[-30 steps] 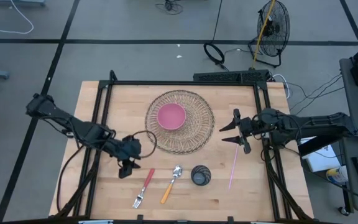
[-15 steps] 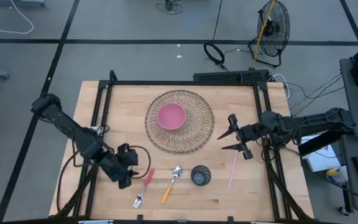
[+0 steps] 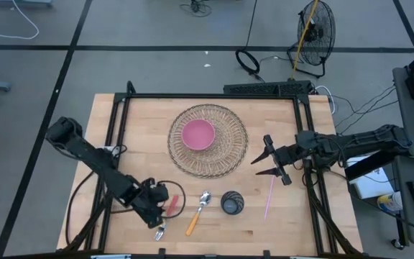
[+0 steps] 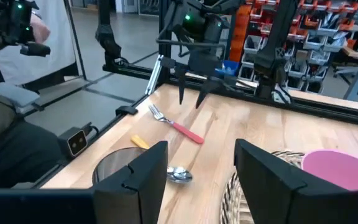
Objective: Pick & Place Utensil
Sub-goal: Put the red fork into the pink bowl on the woven mat
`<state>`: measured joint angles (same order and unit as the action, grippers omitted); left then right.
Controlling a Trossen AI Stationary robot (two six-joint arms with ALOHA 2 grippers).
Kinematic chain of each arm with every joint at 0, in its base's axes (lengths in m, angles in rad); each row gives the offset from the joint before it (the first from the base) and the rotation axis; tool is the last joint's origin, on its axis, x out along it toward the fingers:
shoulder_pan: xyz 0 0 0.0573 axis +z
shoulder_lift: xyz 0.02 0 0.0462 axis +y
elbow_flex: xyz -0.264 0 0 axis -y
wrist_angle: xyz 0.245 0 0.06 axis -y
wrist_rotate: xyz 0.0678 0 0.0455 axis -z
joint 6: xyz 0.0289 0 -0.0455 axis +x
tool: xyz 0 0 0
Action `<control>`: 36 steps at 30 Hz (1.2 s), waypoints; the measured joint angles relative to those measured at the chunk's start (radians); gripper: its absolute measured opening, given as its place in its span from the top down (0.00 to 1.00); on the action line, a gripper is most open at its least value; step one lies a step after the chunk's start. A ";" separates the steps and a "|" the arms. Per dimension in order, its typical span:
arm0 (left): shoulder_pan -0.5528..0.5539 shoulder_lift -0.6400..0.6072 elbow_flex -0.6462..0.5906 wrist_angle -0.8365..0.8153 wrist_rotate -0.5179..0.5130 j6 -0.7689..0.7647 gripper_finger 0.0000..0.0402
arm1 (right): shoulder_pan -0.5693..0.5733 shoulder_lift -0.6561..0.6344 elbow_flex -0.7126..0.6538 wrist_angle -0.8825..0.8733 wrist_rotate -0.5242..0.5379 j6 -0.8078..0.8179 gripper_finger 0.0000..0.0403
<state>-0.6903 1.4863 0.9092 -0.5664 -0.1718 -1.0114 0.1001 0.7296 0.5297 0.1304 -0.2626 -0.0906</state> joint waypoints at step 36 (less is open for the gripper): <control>0.056 0.177 0.001 0.149 0.066 -0.183 0.51 | 0.000 0.000 0.000 -0.015 -0.001 0.007 0.56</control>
<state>-0.6344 1.6630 0.9100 -0.4171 -0.1055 -1.1941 0.1001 0.7292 0.5297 0.1154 -0.2634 -0.0836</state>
